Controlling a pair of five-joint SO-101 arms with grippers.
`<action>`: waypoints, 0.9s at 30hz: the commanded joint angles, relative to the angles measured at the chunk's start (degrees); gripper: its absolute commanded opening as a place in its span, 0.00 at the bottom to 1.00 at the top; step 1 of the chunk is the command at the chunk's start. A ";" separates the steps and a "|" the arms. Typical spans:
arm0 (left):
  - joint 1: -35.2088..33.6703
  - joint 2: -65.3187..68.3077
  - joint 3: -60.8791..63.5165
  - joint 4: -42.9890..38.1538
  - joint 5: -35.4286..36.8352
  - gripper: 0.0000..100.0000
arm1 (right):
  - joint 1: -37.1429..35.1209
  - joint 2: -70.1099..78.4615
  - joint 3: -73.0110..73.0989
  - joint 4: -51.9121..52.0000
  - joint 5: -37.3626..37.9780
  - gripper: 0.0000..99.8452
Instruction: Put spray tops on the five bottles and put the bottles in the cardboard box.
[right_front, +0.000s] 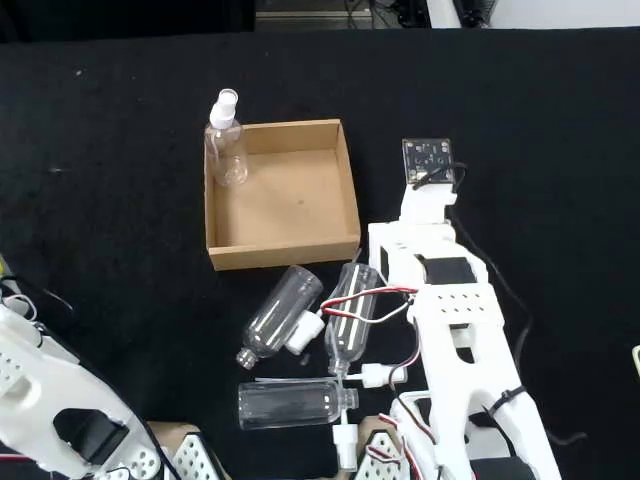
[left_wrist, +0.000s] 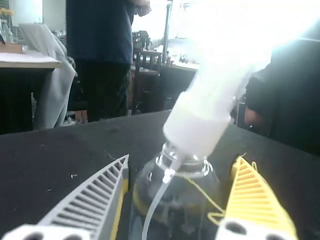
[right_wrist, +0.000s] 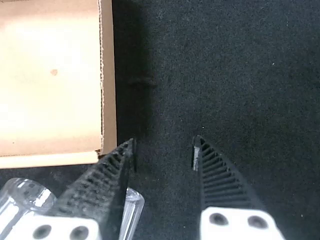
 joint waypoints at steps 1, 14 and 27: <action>-0.13 -0.79 -2.77 -1.58 0.09 0.30 | -0.44 -1.10 -0.13 -1.41 0.53 0.16; 0.75 -0.35 -2.15 -1.41 0.09 0.26 | -0.44 -1.10 -0.13 -1.41 0.53 0.16; 3.65 -0.97 -0.13 -0.26 0.18 0.03 | -0.44 -1.10 -0.13 -1.41 0.53 0.16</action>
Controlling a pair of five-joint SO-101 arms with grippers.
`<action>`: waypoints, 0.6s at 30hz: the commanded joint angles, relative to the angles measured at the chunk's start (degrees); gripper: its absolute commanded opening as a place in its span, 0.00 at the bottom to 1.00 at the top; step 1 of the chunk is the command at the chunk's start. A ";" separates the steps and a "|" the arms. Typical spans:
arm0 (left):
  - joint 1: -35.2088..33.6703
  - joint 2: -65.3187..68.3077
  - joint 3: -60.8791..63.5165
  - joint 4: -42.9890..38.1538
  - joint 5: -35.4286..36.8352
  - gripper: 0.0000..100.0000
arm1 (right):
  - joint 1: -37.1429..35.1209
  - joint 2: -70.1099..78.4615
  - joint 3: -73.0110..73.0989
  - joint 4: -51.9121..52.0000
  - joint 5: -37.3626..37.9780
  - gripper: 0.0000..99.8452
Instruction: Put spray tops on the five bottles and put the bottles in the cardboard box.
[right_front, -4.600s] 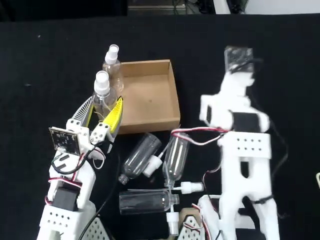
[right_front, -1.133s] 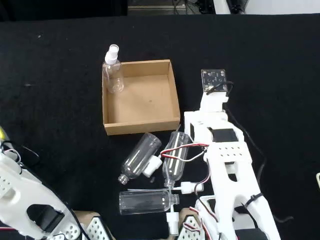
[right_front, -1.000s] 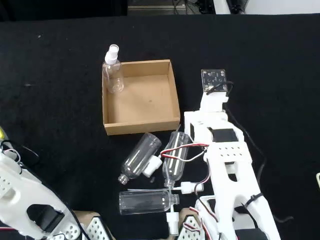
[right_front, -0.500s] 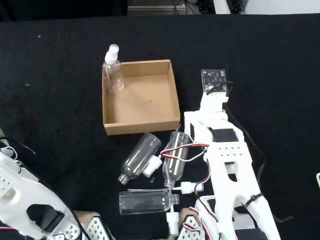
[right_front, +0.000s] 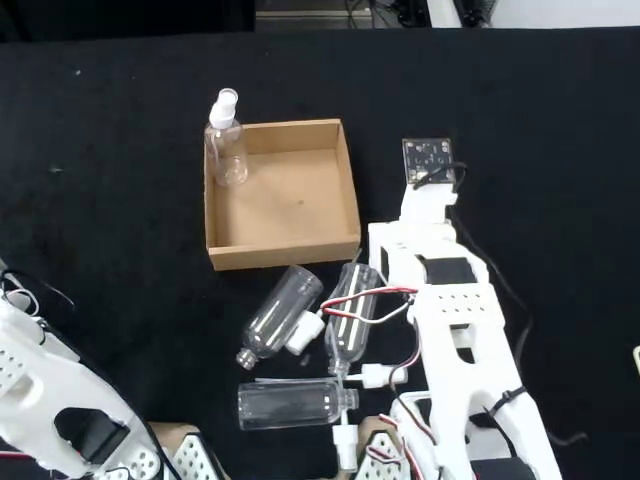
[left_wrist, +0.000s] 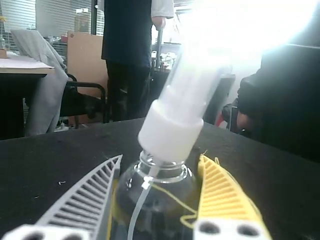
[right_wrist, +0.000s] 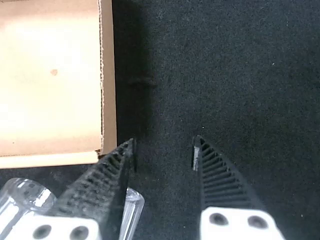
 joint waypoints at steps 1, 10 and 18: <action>1.80 -0.97 1.01 -0.26 0.18 0.03 | -0.44 -1.10 -0.13 -1.41 0.53 0.16; 2.59 -0.26 0.84 0.09 -3.08 0.21 | -0.44 -1.10 -0.13 -1.41 0.53 0.16; 2.07 -0.26 0.92 0.09 -3.08 0.23 | -0.35 -1.10 -0.13 -1.41 0.53 0.16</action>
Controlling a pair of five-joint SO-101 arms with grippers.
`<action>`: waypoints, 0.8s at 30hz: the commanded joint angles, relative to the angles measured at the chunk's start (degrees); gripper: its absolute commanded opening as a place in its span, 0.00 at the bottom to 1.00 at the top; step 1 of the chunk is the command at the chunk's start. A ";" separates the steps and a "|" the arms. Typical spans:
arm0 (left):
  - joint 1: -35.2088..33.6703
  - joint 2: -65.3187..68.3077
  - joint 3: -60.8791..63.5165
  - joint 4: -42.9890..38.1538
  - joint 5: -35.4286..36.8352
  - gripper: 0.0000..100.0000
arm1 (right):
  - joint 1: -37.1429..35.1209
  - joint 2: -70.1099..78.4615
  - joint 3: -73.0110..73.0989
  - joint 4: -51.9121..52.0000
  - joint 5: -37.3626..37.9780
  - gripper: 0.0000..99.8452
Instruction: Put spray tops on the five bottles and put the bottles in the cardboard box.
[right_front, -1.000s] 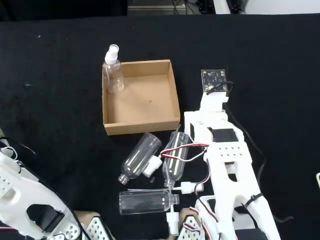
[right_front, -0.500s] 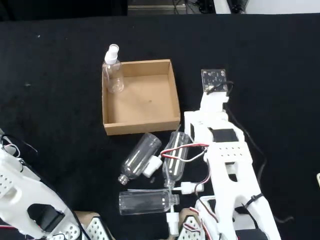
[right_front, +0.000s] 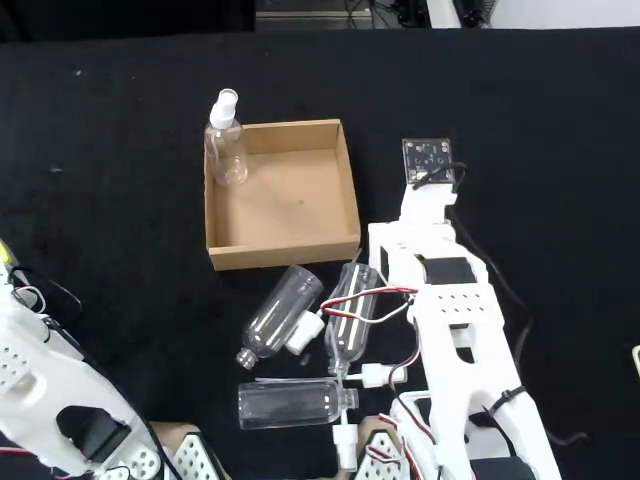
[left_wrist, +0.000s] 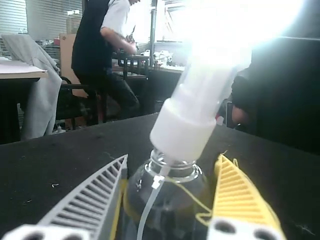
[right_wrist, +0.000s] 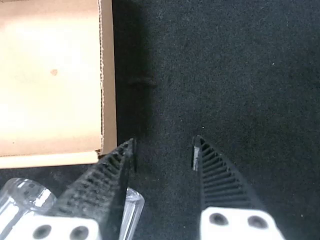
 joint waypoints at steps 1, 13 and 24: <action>0.22 -0.26 0.48 0.18 -0.62 0.22 | -0.35 -1.10 -0.13 -1.41 0.53 0.16; 0.31 -0.97 3.91 0.09 -0.70 0.22 | -0.35 -1.10 -0.13 -1.41 0.53 0.16; 0.48 -0.97 2.24 0.09 -1.05 0.22 | -0.35 -1.10 -0.13 -1.41 0.62 0.16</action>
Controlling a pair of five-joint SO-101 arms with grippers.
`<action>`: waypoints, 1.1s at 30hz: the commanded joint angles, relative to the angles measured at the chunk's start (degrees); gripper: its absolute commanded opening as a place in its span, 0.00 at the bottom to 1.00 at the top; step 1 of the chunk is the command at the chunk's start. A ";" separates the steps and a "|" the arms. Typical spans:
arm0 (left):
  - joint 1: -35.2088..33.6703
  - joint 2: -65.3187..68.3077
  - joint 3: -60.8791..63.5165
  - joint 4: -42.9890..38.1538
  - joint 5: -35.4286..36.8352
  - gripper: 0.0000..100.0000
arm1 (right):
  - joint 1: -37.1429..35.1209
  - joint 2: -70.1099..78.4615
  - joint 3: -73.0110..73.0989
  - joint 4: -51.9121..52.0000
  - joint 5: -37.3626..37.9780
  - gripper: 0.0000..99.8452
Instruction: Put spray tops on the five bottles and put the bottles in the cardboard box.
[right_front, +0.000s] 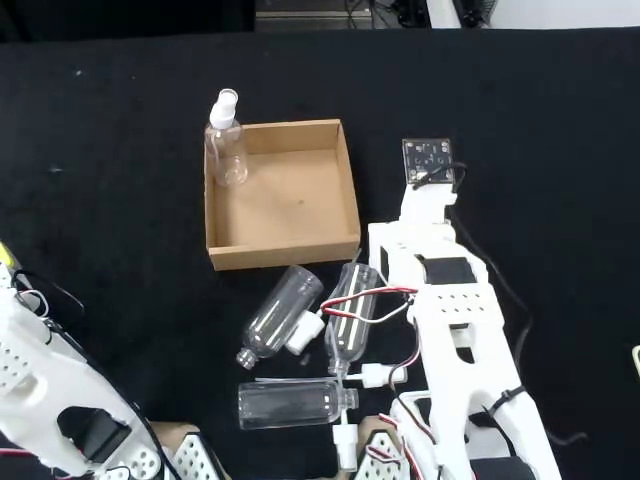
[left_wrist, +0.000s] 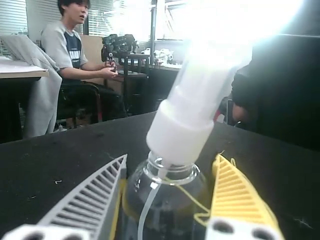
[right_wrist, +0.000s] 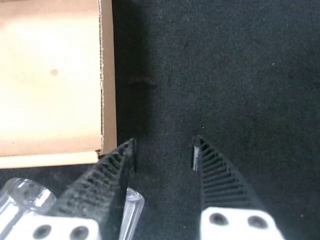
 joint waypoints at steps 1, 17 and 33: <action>0.57 -0.70 -0.48 0.53 -0.79 0.22 | -0.35 -1.10 -0.13 -1.41 0.62 0.16; 0.48 -0.70 -0.40 0.53 -0.79 0.22 | -0.35 -1.10 -0.13 -1.41 0.62 0.16; 0.48 -0.70 -0.40 0.62 -0.79 0.33 | -0.35 -1.10 -0.13 -1.41 0.62 0.16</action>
